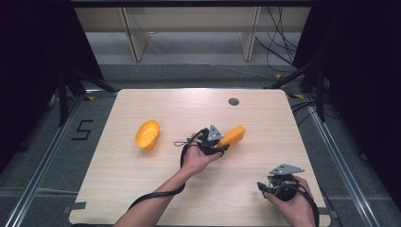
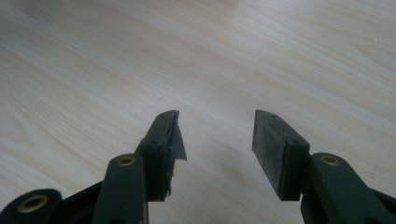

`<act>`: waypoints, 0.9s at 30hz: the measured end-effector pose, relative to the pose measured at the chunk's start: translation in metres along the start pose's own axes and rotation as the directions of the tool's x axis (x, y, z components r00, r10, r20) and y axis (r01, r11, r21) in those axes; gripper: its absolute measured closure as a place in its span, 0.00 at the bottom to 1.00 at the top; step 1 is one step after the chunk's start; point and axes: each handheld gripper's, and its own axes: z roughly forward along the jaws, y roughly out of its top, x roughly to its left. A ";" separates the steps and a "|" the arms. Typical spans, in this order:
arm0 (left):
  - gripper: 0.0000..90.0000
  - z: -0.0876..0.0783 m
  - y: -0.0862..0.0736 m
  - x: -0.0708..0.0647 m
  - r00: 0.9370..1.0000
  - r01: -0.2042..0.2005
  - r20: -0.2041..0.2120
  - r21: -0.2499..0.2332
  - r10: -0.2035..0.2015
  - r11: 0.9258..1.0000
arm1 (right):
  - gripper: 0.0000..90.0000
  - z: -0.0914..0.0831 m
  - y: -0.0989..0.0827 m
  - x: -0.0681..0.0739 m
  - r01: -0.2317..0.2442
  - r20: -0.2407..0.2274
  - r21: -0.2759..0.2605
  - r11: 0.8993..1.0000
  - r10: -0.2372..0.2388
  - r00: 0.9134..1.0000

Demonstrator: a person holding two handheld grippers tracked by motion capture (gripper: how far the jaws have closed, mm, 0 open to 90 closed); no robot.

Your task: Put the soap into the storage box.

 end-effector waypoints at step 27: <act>0.67 -0.092 -0.021 -0.005 0.976 0.027 -0.209 -0.151 -0.059 0.988 | 0.57 -0.002 0.001 0.000 -0.001 0.011 -0.008 1.000 0.001 1.000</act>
